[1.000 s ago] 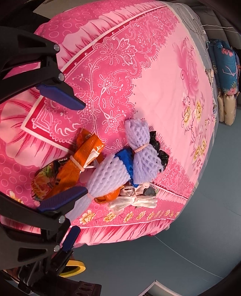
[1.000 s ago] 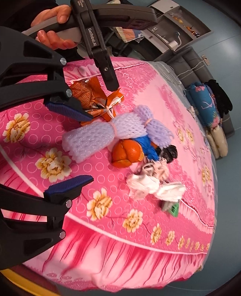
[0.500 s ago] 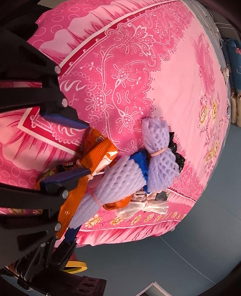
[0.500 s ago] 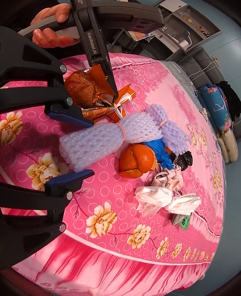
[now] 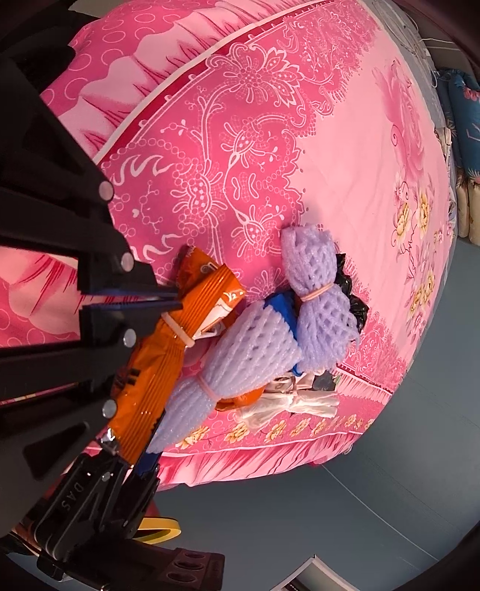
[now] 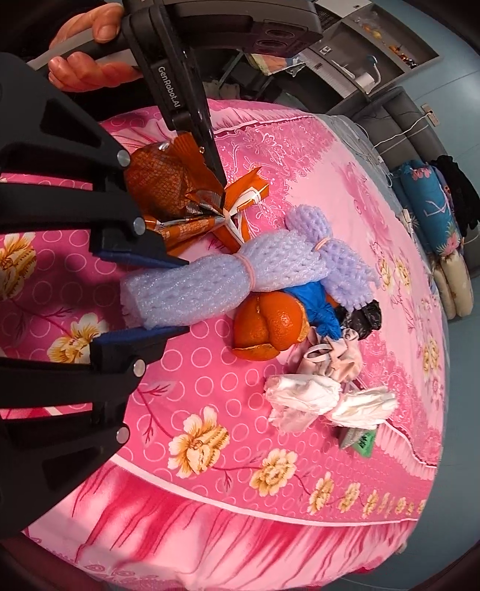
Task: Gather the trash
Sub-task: 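Grasp the orange snack wrapper with the left tool while the right tool grasps a lavender foam net, then lift the wrapper and foam net and carry both over the bin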
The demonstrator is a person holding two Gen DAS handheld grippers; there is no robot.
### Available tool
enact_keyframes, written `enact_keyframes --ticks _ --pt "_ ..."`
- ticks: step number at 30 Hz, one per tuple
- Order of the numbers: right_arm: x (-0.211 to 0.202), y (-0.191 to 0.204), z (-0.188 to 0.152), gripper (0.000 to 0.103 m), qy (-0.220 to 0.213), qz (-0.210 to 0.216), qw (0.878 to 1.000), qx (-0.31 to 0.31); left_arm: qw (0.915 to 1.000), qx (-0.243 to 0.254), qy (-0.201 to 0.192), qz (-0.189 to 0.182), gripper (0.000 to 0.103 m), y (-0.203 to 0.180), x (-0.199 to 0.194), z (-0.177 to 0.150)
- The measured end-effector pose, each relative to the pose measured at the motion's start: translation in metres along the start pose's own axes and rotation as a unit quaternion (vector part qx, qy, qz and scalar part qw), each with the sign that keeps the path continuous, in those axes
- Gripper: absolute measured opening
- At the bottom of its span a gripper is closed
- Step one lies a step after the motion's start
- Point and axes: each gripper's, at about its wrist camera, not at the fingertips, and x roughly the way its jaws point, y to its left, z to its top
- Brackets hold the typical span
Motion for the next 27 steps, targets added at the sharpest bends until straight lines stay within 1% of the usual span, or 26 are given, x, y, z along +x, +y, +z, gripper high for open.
enact_keyframes --ticks 9,15,17,19,21,23,25,26,27 --pt "-0.022 -0.001 -0.001 0.026 -0.024 -0.013 1.0 -0.005 0.9999 0.005 -0.011 0.002 0.001 -0.001 -0.012 0.0" --pt "-0.038 -0.007 0.002 0.026 -0.042 -0.012 0.999 0.001 0.9998 0.006 -0.017 -0.005 0.001 -0.002 -0.023 0.001" --pt "-0.042 -0.01 0.002 0.026 -0.046 -0.012 0.999 0.004 0.9999 0.002 -0.013 -0.009 0.001 -0.002 -0.025 0.001" --pt "-0.045 -0.011 0.002 0.026 -0.049 -0.011 0.999 0.007 0.9995 -0.016 -0.001 -0.027 0.001 0.002 -0.023 0.002" --pt "-0.049 -0.013 0.001 0.026 -0.053 -0.008 0.999 0.011 0.9989 -0.027 0.003 -0.037 0.001 0.004 -0.024 0.002" --pt "-0.051 -0.014 0.0 0.026 -0.056 -0.007 0.998 0.011 0.999 -0.023 0.005 -0.039 0.008 0.002 -0.025 0.001" --pt "-0.055 -0.016 0.0 0.026 -0.06 -0.005 0.998 0.015 0.9992 -0.02 0.0 -0.034 0.035 -0.001 -0.026 0.001" --pt "-0.056 -0.017 -0.001 0.026 -0.061 -0.003 0.998 0.017 0.9993 -0.021 -0.005 -0.03 0.039 -0.003 -0.027 0.001" --pt "-0.057 -0.018 -0.001 0.026 -0.063 -0.002 0.998 0.018 0.9993 -0.022 -0.006 -0.029 0.04 -0.003 -0.027 0.002"
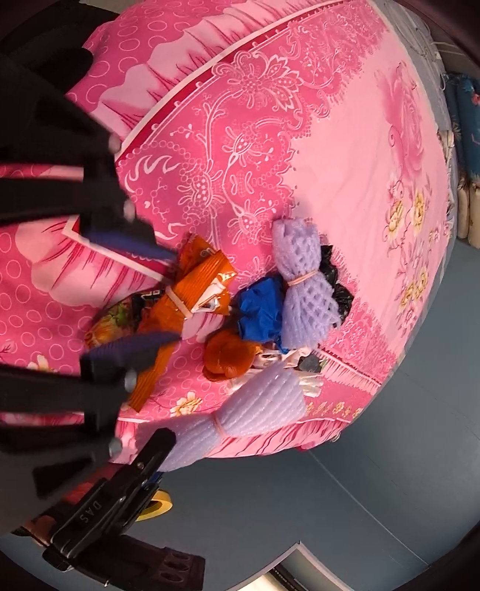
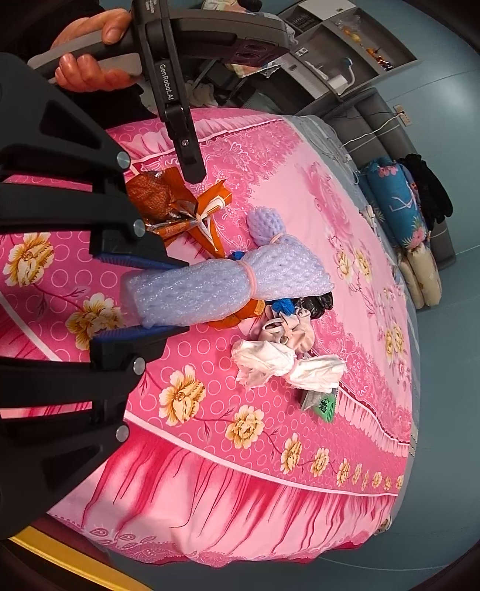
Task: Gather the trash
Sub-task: 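Lift the wrapper and foam net and carry both over the bin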
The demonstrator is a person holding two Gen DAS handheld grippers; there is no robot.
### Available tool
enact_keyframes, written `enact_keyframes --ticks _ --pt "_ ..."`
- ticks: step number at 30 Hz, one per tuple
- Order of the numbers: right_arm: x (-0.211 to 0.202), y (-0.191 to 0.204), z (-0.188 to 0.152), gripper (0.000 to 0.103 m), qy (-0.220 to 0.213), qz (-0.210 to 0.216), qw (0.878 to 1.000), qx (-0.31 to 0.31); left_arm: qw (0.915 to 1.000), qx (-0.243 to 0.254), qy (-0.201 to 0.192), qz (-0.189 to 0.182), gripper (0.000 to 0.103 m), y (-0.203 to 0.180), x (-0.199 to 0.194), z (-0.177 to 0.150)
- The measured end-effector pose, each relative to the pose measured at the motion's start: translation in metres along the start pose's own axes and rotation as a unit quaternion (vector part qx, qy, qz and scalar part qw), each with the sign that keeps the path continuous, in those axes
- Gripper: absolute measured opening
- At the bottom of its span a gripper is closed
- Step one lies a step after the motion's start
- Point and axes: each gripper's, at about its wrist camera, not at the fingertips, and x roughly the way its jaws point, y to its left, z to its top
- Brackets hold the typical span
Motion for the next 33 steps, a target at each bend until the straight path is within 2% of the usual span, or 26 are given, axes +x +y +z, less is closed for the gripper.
enact_keyframes --ticks 2,4,10,11,13,15,16,17,27,29,31,32,33 --pt "-0.004 -0.001 0.0 0.026 -0.004 0.003 1.0 0.001 1.0 -0.002 0.003 -0.002 0.043 -0.002 0.003 0.003" --pt "-0.006 -0.001 -0.001 0.026 -0.007 0.004 1.0 0.001 1.0 -0.001 0.005 0.009 0.05 -0.004 0.007 0.007" --pt "-0.013 -0.003 -0.001 0.026 -0.011 0.009 1.0 0.004 0.9985 0.006 0.035 0.04 0.049 -0.01 0.039 0.012" --pt "-0.013 -0.003 -0.001 0.026 -0.012 0.009 1.0 0.005 0.9984 0.007 0.038 0.042 0.045 -0.012 0.042 0.012" --pt "-0.016 -0.004 -0.002 0.026 -0.014 0.008 1.0 0.005 0.9982 0.012 0.039 0.044 0.026 -0.015 0.045 0.012" --pt "-0.019 -0.005 -0.002 0.026 -0.015 0.008 1.0 0.005 0.9981 0.022 0.035 0.045 0.017 -0.018 0.044 0.012" --pt "-0.02 -0.006 -0.002 0.026 -0.017 0.008 1.0 0.007 0.9979 0.028 0.032 0.048 0.003 -0.02 0.043 0.012" --pt "-0.022 -0.006 -0.002 0.026 -0.019 0.007 1.0 0.008 0.9978 0.034 0.033 0.046 0.001 -0.021 0.042 0.012" --pt "-0.048 -0.004 -0.001 0.026 -0.04 0.005 0.999 0.004 0.9969 0.072 -0.012 0.031 0.001 -0.042 0.001 0.011" --pt "-0.054 -0.006 -0.002 0.026 -0.044 0.001 0.999 0.004 0.9969 0.073 -0.013 0.028 0.001 -0.043 -0.002 0.013" --pt "-0.057 -0.007 -0.002 0.026 -0.045 0.0 0.999 0.007 0.9979 0.062 0.003 0.019 0.001 -0.041 0.0 0.015" --pt "-0.058 -0.009 -0.002 0.026 -0.046 0.001 0.999 0.009 0.9985 0.051 0.009 0.015 0.002 -0.037 0.002 0.015" --pt "-0.058 -0.009 -0.002 0.026 -0.047 0.001 0.999 0.011 0.9992 0.034 0.018 0.013 0.012 -0.034 0.005 0.016"
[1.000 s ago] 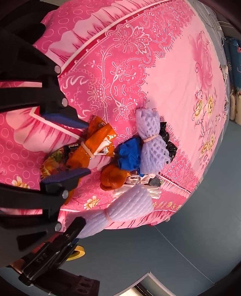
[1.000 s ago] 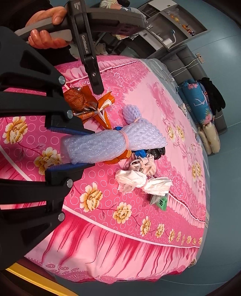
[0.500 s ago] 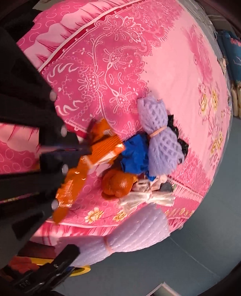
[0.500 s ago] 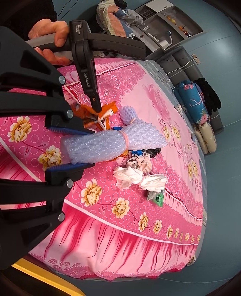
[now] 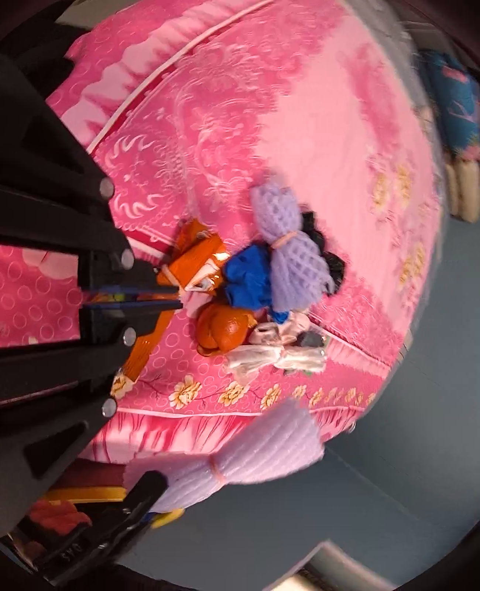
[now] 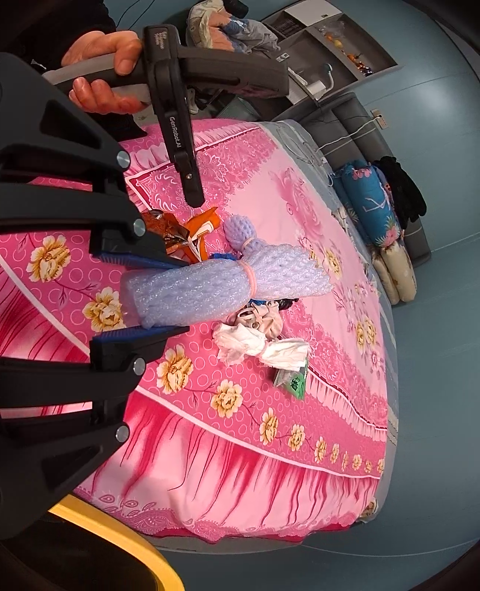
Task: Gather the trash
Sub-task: 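Lift the wrapper and foam net and carry both over the bin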
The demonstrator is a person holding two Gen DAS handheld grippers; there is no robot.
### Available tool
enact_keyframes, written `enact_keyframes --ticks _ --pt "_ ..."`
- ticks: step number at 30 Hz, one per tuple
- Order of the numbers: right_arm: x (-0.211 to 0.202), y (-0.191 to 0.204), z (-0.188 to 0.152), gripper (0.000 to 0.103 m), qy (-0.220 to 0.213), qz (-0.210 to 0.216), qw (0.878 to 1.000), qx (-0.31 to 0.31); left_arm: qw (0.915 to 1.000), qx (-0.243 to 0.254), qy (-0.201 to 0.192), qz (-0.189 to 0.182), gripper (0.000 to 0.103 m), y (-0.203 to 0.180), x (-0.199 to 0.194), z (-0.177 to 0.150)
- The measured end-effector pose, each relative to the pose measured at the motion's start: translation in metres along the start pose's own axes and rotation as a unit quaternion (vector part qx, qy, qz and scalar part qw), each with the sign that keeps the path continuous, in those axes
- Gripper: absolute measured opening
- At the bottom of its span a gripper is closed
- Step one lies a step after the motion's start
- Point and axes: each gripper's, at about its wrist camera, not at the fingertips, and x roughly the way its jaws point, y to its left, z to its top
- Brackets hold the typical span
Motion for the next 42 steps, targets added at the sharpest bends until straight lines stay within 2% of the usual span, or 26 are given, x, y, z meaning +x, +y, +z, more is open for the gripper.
enact_keyframes --ticks 1,3,4,8,12,15,16,18,23,26,32,38,42 --pt "0.0 -0.001 0.0 0.026 0.0 0.001 1.0 0.002 0.9999 -0.013 0.006 -0.005 0.029 0.003 0.002 0.0" --pt "0.0 -0.002 0.0 0.026 0.0 0.002 1.0 0.003 0.9997 -0.022 0.009 0.004 0.051 0.005 0.006 0.001" --pt "0.0 -0.003 -0.001 0.026 0.0 0.004 1.0 0.004 0.9997 -0.02 0.009 0.013 0.052 0.005 0.009 0.002" --pt "0.003 -0.007 -0.003 0.027 0.003 0.008 1.0 0.012 0.9986 -0.026 0.039 0.024 0.053 0.003 0.037 0.007" --pt "0.007 -0.008 -0.006 0.027 0.009 0.009 1.0 0.015 0.9972 -0.029 0.054 0.043 0.054 -0.002 0.064 0.01" --pt "0.008 -0.01 -0.007 0.027 0.011 0.006 1.0 0.015 0.9969 -0.025 0.062 0.041 0.054 -0.009 0.074 0.01" --pt "0.008 -0.012 -0.007 0.027 0.01 0.005 1.0 0.017 0.9968 -0.015 0.061 0.049 0.049 -0.013 0.076 0.01" --pt "0.007 -0.014 -0.006 0.027 0.008 0.004 1.0 0.022 0.997 0.007 0.056 0.054 0.033 -0.023 0.078 0.009" --pt "0.003 -0.015 -0.007 0.027 0.003 0.004 1.0 0.022 0.9975 0.033 0.03 0.054 0.028 -0.034 0.066 0.004" --pt "-0.003 -0.015 -0.006 0.027 0.0 0.005 1.0 0.023 0.9979 0.041 0.013 0.048 0.027 -0.04 0.05 0.003" --pt "-0.039 -0.015 -0.003 0.027 -0.032 -0.001 0.999 0.018 0.9948 0.076 -0.057 0.036 0.027 -0.062 -0.009 0.003" --pt "-0.092 -0.014 0.002 0.027 -0.083 -0.014 0.996 0.005 0.986 0.109 -0.124 0.022 0.027 -0.096 -0.07 0.001" --pt "-0.127 -0.017 0.002 0.027 -0.115 -0.024 0.993 0.003 0.9771 0.139 -0.161 0.001 0.027 -0.126 -0.105 -0.008"
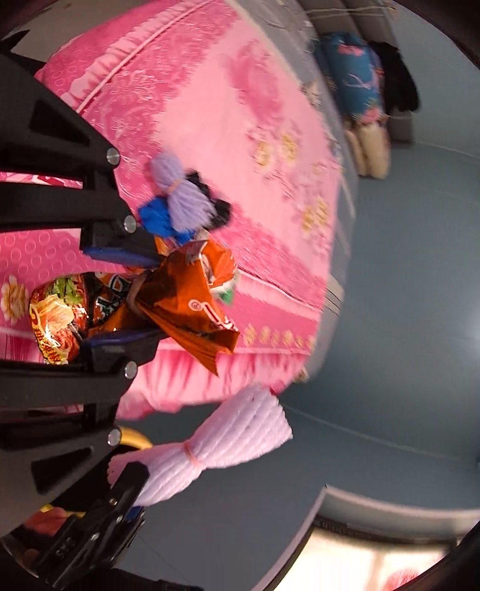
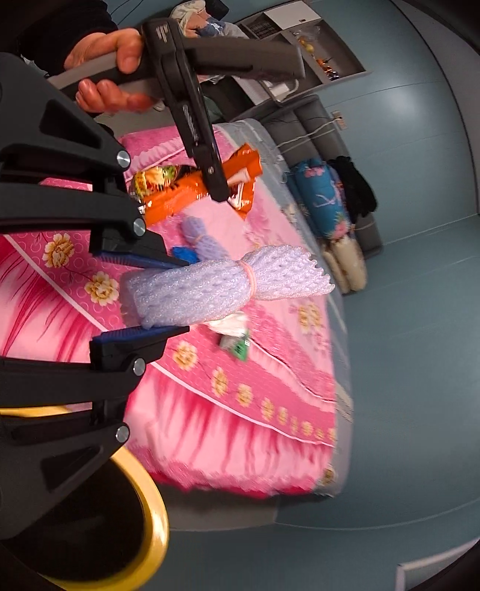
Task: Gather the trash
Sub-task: 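Lift the wrapper and foam net and carry both over the bin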
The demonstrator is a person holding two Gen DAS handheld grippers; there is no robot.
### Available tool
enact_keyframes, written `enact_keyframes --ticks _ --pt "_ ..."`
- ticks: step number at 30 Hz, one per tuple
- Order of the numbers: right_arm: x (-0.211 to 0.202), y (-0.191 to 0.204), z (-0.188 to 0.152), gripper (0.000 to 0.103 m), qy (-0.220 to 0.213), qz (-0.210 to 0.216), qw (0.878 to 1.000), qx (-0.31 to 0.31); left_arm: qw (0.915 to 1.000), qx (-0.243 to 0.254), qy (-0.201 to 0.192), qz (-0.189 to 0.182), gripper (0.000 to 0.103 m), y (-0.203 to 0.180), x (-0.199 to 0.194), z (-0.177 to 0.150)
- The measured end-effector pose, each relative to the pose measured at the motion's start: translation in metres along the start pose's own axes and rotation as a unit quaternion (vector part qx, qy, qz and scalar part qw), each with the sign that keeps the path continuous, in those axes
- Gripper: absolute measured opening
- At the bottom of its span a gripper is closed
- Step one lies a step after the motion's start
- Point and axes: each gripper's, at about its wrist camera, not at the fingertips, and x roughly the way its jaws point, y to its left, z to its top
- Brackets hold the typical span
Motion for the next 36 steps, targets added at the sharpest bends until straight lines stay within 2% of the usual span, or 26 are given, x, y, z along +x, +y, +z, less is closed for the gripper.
enact_keyframes --ticks 5,9,16,21,27,36 --pt "-0.041 -0.012 0.005 0.027 -0.04 -0.025 0.999 0.001 0.9986 0.04 -0.026 -0.023 0.028 -0.037 -0.02 0.005" --pt "-0.062 -0.029 0.006 0.027 -0.056 -0.044 0.997 0.017 0.9956 0.073 -0.036 -0.045 0.028 -0.071 -0.029 0.005" --pt "-0.096 -0.062 -0.001 0.027 -0.075 -0.091 0.992 0.049 0.9907 0.101 -0.035 -0.084 0.028 -0.111 -0.02 0.008" --pt "-0.111 -0.084 -0.009 0.027 -0.072 -0.145 0.984 0.078 0.9854 0.11 -0.021 -0.128 0.028 -0.135 0.003 0.005" --pt "-0.113 -0.119 -0.022 0.027 -0.044 -0.183 0.974 0.122 0.9799 0.11 0.023 -0.165 0.028 -0.16 0.038 -0.012" --pt "-0.105 -0.153 -0.038 0.028 -0.012 -0.202 0.965 0.165 0.9703 0.118 0.081 -0.195 0.029 -0.188 0.073 -0.032"
